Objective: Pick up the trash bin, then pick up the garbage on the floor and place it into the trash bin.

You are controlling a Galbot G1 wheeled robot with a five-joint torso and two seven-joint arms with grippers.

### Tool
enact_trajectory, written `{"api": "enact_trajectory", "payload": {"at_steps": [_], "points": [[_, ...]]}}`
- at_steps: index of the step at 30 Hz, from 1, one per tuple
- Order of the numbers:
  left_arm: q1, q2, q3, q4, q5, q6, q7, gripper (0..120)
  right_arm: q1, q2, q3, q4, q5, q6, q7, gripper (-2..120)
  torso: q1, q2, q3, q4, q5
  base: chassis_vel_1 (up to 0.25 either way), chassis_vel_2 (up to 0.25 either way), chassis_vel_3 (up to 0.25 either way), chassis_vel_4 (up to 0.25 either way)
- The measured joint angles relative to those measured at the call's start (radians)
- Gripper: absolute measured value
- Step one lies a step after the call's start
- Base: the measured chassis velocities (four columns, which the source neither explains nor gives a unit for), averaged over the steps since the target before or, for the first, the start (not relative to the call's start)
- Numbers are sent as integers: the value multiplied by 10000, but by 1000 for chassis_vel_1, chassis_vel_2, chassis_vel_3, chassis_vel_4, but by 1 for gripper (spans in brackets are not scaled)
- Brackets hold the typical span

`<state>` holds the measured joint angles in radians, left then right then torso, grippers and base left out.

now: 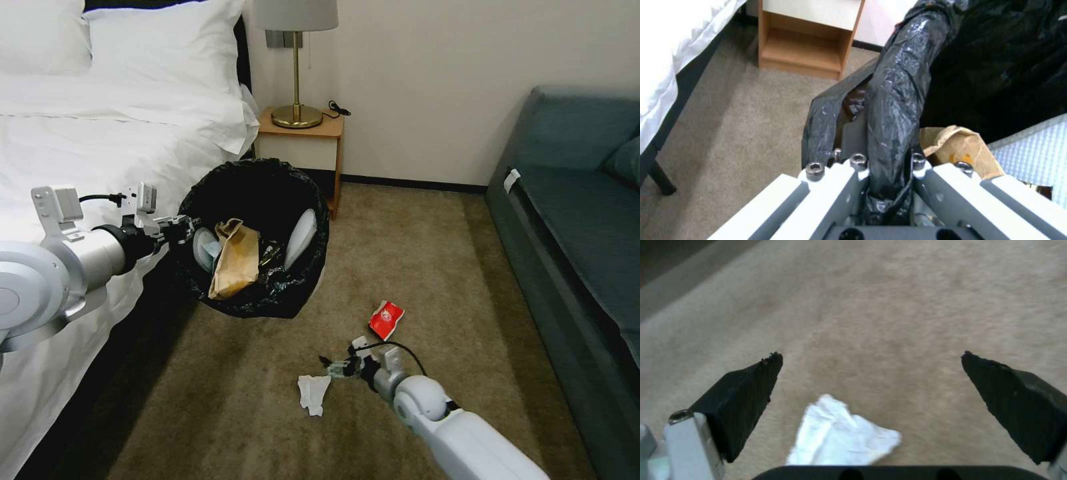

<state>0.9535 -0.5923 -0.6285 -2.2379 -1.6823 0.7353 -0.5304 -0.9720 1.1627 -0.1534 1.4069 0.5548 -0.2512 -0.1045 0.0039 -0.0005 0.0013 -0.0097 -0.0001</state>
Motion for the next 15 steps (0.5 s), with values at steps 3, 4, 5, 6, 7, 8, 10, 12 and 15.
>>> {"api": "enact_trajectory", "payload": {"at_steps": [3,4,5,6,7,8,10,12,15], "points": [[0,-15,20,-2,3,0,8,1,32,179,-138,-104,-37,49,-27,100,0,0,0,0,-1,0,0,0,0],[-3,-28,36,-1,4,0,12,1,47,265,-225,-139,-49,55,-30,100,0,0,0,-1,-1,0,0,0,0],[-12,-37,62,-1,11,0,16,1,56,349,-314,-182,-83,58,-31,100,0,1,0,0,-1,0,0,0,0],[-12,-37,62,-1,11,0,16,1,56,349,-314,-182,-83,58,-31,100,0,1,0,0,-1,0,0,0,0],[-29,-55,88,7,18,0,18,1,62,466,-424,-252,-134,62,-35,100,0,1,0,0,-1,0,0,0,0],[-36,-69,110,10,22,0,18,1,72,592,-510,-343,-179,62,-36,100,0,0,0,-1,-1,0,0,0,0],[-38,-74,116,10,24,0,18,1,78,666,-552,-408,-215,63,-37,100,0,0,0,-1,0,0,0,0,0],[-34,-80,131,2,30,0,18,1,93,911,-624,-688,-355,79,-37,100,0,1,0,0,-1,0,0,0,0],[1,-66,124,-13,30,0,18,1,110,1201,-625,-1176,-560,162,-37,100,0,0,1,0,0,0,0,0,0]]}}
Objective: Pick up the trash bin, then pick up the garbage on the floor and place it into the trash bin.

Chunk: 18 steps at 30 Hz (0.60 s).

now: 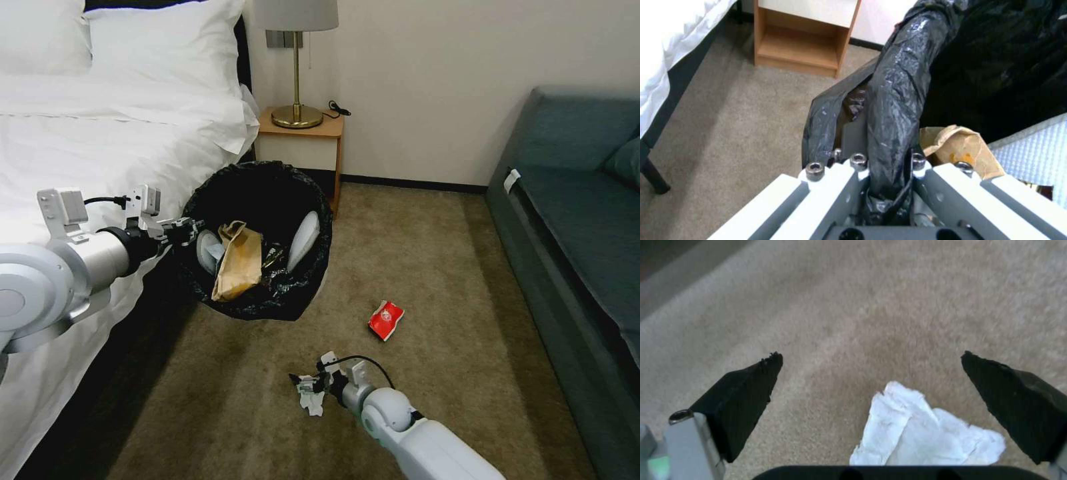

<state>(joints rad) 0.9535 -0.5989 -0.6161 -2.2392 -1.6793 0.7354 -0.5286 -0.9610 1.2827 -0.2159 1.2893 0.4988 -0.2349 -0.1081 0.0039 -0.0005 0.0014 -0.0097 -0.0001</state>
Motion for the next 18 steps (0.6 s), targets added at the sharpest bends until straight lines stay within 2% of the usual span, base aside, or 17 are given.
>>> {"api": "enact_trajectory", "payload": {"at_steps": [18], "points": [[69,-8,23,0,34,0,6,1,-165,60,203,-835,-211,38,94,100,0,0,0,0,1,0,0,0,0]]}}
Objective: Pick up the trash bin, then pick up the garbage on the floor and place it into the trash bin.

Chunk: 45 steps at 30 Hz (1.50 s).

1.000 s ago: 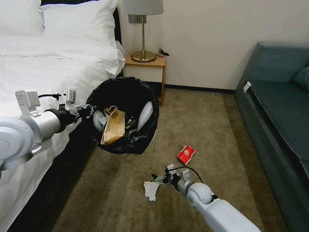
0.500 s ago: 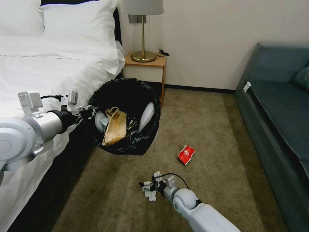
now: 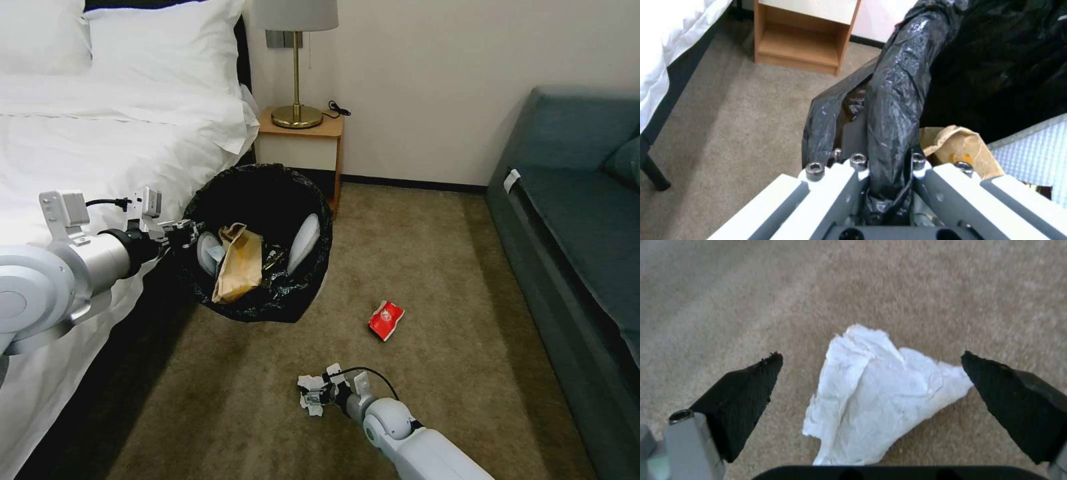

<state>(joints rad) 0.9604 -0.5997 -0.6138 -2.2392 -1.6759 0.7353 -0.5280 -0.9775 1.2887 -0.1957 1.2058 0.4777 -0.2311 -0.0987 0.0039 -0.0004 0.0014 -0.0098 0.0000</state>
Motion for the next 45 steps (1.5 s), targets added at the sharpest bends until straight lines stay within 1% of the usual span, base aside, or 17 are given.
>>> {"api": "enact_trajectory", "payload": {"at_steps": [23,26,27,29,30,33,34,35,36,37,38,39,40,42,43,44,45], "points": [[-7,4,160,8,66,0,46,1,494,525,157,-1818,-660,416,-421,99,0,0,0,1,0,0,0,0,0],[3,1,163,-6,69,0,46,1,549,557,185,-1941,-780,475,-444,90,-1,0,-2,-2,-2,0,0,0,0],[3,1,163,-6,69,0,46,1,549,557,185,-1941,-780,475,-444,90,-1,0,-2,-2,-2,0,0,0,0],[38,-14,156,-11,75,0,46,1,569,594,189,-1985,-834,498,-423,79,0,0,-1,-3,-5,0,0,0,0],[38,-14,156,-11,75,0,46,1,569,594,189,-1985,-834,498,-423,79,0,0,-1,-3,-5,0,0,0,0],[45,-28,150,-13,85,0,46,1,590,614,186,-2031,-846,504,-412,70,-1,2,-2,-7,-12,0,0,0,0],[47,-38,149,-13,88,0,45,1,615,656,187,-2106,-860,520,-410,63,-1,2,-3,-9,-15,0,0,0,0],[47,-38,149,-13,88,0,45,1,615,656,187,-2106,-860,520,-410,63,-1,2,-3,-9,-15,0,0,0,0],[47,-41,143,-21,86,0,49,1,657,715,196,-2196,-900,549,-400,57,-1,3,-3,-8,-2,0,0,0,0],[52,-29,107,-16,87,0,48,1,677,744,200,-2261,-909,565,-399,50,-1,2,-2,-6,-8,0,0,0,0],[52,-29,107,-16,87,0,48,1,677,744,200,-2261,-909,565,-399,50,-1,2,-2,-6,-8,0,0,0,0],[52,-9,86,-7,87,0,47,1,689,766,214,-2323,-915,581,-405,43,-1,3,-3,-7,-7,0,0,0,0],[52,-9,86,-7,87,0,47,1,689,766,214,-2323,-915,581,-405,43,-1,3,-3,-7,-7,0,0,0,0],[49,0,80,11,86,0,48,1,700,820,278,-2441,-995,641,-423,33,-1,3,-3,-8,-8,0,0,0,0],[49,0,80,11,86,0,48,1,700,820,278,-2441,-995,641,-423,33,-1,3,-3,-8,-8,0,0,0,0],[40,-7,80,14,85,0,49,1,696,826,296,-2453,-1009,658,-463,25,-1,3,-2,-2,-5,0,0,0,0],[40,-7,80,14,85,0,49,1,696,826,296,-2453,-1009,658,-463,25,-1,3,-2,-2,-5,0,0,0,0]]}}
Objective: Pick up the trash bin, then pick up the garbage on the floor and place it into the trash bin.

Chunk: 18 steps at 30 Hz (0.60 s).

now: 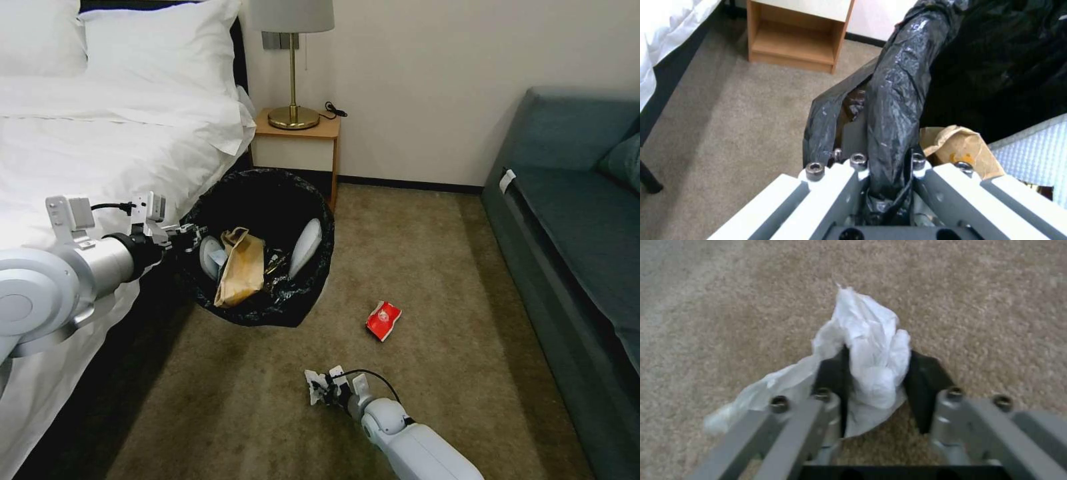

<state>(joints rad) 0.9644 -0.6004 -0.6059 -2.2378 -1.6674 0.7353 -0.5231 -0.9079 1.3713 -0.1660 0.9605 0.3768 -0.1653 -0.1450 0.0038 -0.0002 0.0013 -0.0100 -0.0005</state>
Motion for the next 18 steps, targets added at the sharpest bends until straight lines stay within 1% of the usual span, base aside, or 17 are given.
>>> {"api": "enact_trajectory", "payload": {"at_steps": [1,2,3,4,5,6,7,11,13,15,16,18], "points": [[-9,-9,1,3,1,0,-1,1,-28,9,3,1,-2,11,-18,20,0,0,1,8,12,0,0,0,0],[-9,-9,1,3,1,0,-1,1,-28,9,3,1,-2,11,-18,20,0,0,1,8,12,0,0,0,0],[-15,-16,1,1,3,0,-1,1,-58,3,8,5,-14,23,-36,13,0,0,0,13,16,0,0,0,0],[-16,-18,2,1,3,0,-2,1,-77,-6,23,16,-28,30,-38,8,0,0,1,11,12,0,0,0,0],[-16,-18,2,1,3,0,-2,1,-77,-6,23,16,-28,30,-38,8,0,0,1,11,12,0,0,0,0],[-16,-18,1,-6,5,0,-6,1,-106,-4,44,53,-31,38,-42,1,0,-1,2,11,14,0,0,0,0],[-8,-15,-4,-25,5,0,-13,1,-114,-8,74,102,-31,38,-41,0,2,-2,3,9,14,0,0,0,0],[24,-2,-14,-59,5,0,-31,1,-117,-35,129,240,-50,23,3,0,3,-3,5,8,13,0,0,0,0],[49,8,-29,-83,4,0,-37,1,-123,-123,184,516,-48,-41,107,0,4,-4,7,7,12,0,0,0,0],[86,21,-78,-109,0,0,-39,1,-162,-394,510,1387,164,-161,398,0,4,-4,5,4,6,0,0,0,0],[86,21,-78,-109,0,0,-39,1,-162,-394,510,1387,164,-161,398,0,4,-4,5,4,6,0,0,0,0],[115,28,-115,-110,0,0,-40,1,-243,-683,756,2272,471,-317,594,0,4,-5,5,4,8,0,0,0,0]]}}
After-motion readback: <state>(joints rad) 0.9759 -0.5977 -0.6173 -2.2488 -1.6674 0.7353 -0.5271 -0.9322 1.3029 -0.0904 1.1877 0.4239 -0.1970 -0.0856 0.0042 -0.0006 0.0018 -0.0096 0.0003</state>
